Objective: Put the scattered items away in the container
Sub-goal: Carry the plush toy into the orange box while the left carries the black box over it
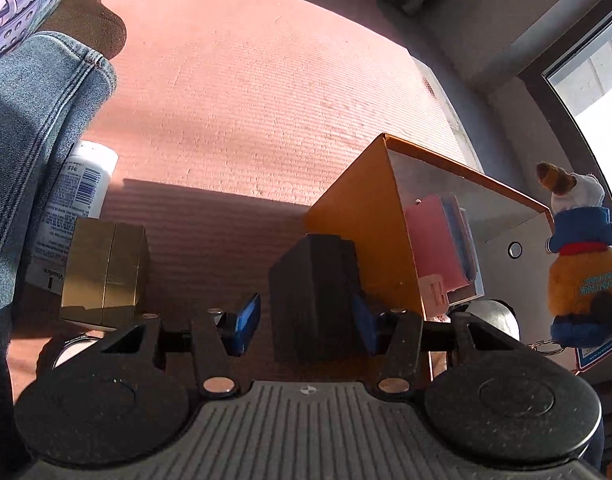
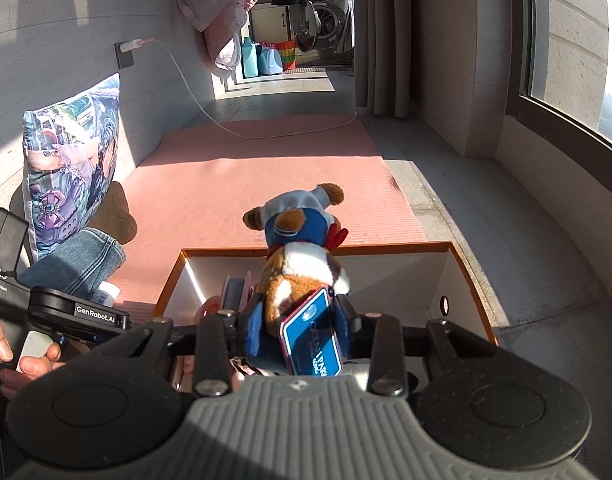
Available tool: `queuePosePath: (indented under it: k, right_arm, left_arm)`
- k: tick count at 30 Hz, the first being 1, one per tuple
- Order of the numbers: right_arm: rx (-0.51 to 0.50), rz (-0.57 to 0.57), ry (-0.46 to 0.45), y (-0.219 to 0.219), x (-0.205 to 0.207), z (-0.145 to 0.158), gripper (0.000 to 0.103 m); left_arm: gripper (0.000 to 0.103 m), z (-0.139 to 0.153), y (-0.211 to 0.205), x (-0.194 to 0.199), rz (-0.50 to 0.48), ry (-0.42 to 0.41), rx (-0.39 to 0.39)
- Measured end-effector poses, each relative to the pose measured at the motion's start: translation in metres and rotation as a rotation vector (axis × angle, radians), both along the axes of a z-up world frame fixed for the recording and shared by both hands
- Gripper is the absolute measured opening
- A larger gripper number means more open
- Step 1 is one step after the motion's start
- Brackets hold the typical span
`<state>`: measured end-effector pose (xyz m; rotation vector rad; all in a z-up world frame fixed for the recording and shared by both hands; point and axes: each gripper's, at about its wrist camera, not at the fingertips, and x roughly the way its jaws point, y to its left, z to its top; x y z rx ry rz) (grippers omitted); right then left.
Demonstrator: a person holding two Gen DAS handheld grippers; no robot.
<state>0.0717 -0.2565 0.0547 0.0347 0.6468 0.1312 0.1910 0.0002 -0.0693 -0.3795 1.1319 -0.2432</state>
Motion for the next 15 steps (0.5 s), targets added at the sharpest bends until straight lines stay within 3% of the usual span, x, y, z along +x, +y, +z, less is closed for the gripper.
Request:
queuePosePath:
  k: [5,15]
  right_arm:
    - [0.001,-0.036,0.015,-0.012,-0.007,-0.009,0.039]
    - [-0.01,-0.083,0.039,-0.022,-0.01,-0.018,0.039]
  left_arm:
    - [0.057,0.004,0.002,-0.004,0.016,-0.016,0.025]
    - [0.04,0.006,0.034,-0.011,0.122,-0.001,-0.01]
